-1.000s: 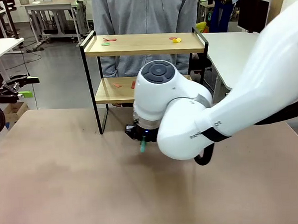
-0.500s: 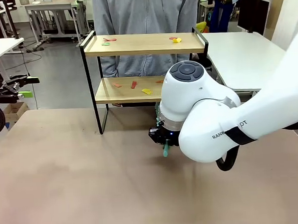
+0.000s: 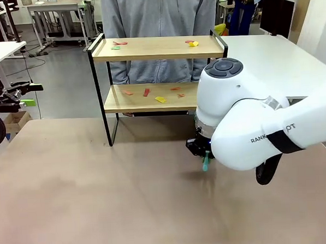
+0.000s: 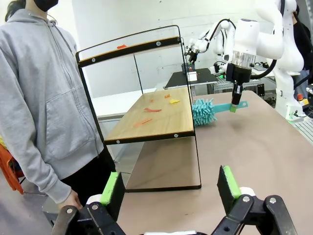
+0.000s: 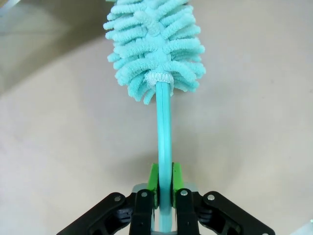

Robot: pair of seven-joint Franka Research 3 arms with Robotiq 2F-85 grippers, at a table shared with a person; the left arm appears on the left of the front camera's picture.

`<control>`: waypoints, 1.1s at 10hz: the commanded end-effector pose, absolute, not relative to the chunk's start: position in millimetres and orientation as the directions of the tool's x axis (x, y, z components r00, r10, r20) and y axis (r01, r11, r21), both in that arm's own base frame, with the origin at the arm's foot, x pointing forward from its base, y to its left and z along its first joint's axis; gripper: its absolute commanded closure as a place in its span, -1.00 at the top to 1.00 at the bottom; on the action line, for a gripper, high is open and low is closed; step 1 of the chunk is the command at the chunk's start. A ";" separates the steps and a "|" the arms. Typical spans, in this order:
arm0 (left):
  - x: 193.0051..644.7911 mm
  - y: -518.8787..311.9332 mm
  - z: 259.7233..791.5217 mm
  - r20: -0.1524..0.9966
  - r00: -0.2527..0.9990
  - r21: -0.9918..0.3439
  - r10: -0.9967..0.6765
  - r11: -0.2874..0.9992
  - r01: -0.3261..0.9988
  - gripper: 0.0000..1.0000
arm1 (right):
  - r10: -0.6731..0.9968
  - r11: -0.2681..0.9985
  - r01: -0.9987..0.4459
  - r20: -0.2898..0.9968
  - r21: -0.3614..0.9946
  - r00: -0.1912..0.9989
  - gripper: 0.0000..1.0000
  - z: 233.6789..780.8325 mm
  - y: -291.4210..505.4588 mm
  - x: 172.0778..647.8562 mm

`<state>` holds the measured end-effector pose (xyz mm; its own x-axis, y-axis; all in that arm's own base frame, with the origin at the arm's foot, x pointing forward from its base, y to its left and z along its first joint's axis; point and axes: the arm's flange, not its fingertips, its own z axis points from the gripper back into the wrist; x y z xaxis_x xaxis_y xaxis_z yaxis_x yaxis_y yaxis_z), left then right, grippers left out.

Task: Clean the shelf.
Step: Clean the specific section of the Shelf indicated by the human with the Duster.

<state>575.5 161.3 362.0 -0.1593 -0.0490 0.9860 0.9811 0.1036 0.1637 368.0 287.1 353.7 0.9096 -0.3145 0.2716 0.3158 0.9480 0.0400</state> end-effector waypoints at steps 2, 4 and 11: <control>573.9 158.5 363.9 0.985 -0.165 0.170 -0.055 0.106 0.980 1.00 | -0.310 0.943 0.332 0.354 -0.002 0.882 -0.74 368.3 282.6 353.6; 573.9 158.5 363.9 0.985 -0.165 0.170 -0.055 0.106 0.980 1.00 | -0.304 0.949 0.315 0.302 0.014 0.903 -0.74 365.5 282.6 361.6; 573.9 158.5 363.9 0.985 -0.165 0.170 -0.055 0.106 0.980 1.00 | -0.206 0.973 0.158 0.328 0.168 0.922 -0.74 394.6 275.4 338.8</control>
